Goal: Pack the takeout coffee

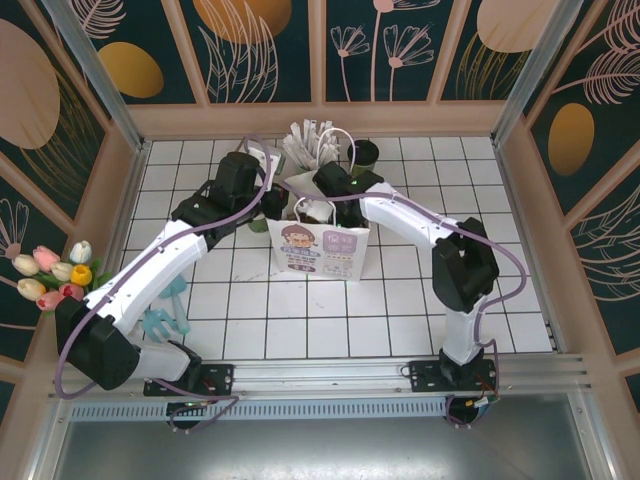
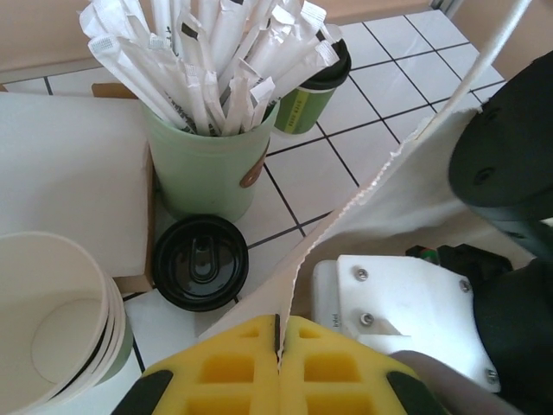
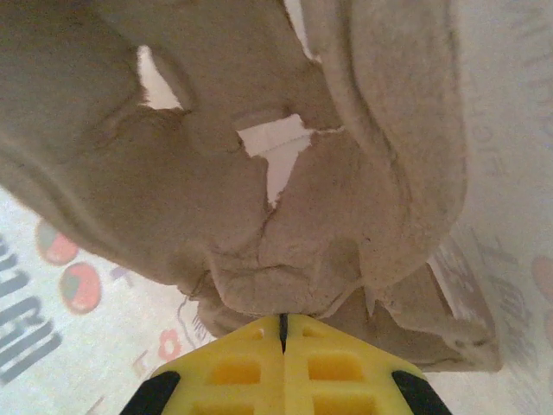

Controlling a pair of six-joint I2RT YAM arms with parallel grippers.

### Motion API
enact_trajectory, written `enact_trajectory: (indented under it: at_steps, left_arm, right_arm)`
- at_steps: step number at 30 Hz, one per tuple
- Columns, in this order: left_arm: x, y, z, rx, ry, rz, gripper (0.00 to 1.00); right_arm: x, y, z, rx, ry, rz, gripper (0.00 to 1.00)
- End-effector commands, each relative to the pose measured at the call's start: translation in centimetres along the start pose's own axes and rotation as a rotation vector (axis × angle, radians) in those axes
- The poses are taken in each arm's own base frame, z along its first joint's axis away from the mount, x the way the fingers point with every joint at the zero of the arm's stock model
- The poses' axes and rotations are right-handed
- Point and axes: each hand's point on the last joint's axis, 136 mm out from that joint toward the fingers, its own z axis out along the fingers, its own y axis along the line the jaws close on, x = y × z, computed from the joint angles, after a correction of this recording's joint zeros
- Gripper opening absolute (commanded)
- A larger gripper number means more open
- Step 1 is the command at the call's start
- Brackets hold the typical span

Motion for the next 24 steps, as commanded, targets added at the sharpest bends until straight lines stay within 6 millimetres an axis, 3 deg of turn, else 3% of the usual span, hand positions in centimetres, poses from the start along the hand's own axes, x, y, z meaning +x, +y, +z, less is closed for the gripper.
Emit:
enact_trajectory:
  at_steps: [1,8,12,18,24]
  left_arm:
    - [-1.4,-0.1,-0.5,0.009,-0.067,-0.029,0.07]
    - [-1.4,0.0,-1.1,0.009,-0.095,-0.063,0.19]
    - [-1.2,0.3,-1.3,-0.003,-0.101,-0.080,0.21]
    - [-1.2,0.0,-1.6,0.015,-0.107,-0.101,0.13]
    - [-1.7,0.2,-2.0,0.003,-0.122,-0.142,0.07]
  right_arm:
    - [1.0,-1.1,2.1,0.011,0.047,-0.036,0.00]
    - [1.9,-0.7,4.5,-0.054,0.055,-0.096,0.00]
    - [2.2,-1.4,5.5,-0.030,0.080,-0.105,0.00]
    - [0.6,-2.4,3.8,0.051,0.030,-0.137,0.00]
    - [0.4,0.0,2.1,0.005,0.009,-0.193,0.00]
